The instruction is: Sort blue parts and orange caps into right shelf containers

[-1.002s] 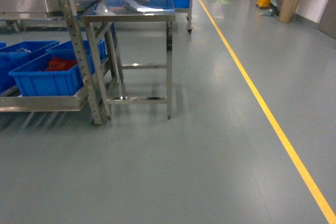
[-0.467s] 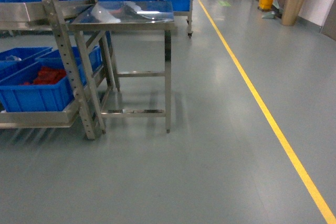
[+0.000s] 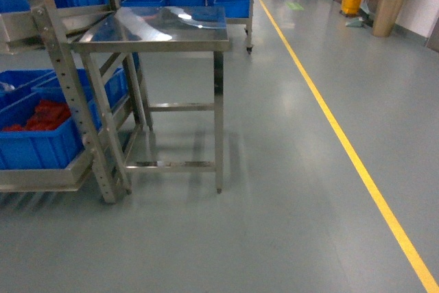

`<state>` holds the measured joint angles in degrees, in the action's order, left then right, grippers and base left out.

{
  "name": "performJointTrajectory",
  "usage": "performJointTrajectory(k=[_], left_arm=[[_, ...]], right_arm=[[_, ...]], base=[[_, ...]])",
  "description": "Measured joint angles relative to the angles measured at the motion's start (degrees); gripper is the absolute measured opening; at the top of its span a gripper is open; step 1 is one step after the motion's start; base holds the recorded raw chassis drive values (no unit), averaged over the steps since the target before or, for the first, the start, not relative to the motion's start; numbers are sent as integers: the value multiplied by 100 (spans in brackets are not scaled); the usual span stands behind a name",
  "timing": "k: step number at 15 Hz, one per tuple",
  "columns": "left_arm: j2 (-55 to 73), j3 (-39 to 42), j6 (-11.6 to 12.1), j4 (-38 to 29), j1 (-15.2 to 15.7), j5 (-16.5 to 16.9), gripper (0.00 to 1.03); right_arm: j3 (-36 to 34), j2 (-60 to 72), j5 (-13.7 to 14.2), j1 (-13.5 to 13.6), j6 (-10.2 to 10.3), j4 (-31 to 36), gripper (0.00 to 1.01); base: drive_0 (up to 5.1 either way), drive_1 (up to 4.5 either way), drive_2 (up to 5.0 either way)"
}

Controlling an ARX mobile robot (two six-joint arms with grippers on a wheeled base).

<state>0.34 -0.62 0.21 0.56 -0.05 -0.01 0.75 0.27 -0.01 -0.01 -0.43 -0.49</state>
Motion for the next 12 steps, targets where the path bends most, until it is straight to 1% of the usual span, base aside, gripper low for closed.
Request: performJointTrajectory(k=[12], left_arm=[[-2, 0, 0, -57, 0, 0, 42]], right_arm=[[0, 0, -2, 0, 0, 33, 43]], base=[[3, 433, -427]])
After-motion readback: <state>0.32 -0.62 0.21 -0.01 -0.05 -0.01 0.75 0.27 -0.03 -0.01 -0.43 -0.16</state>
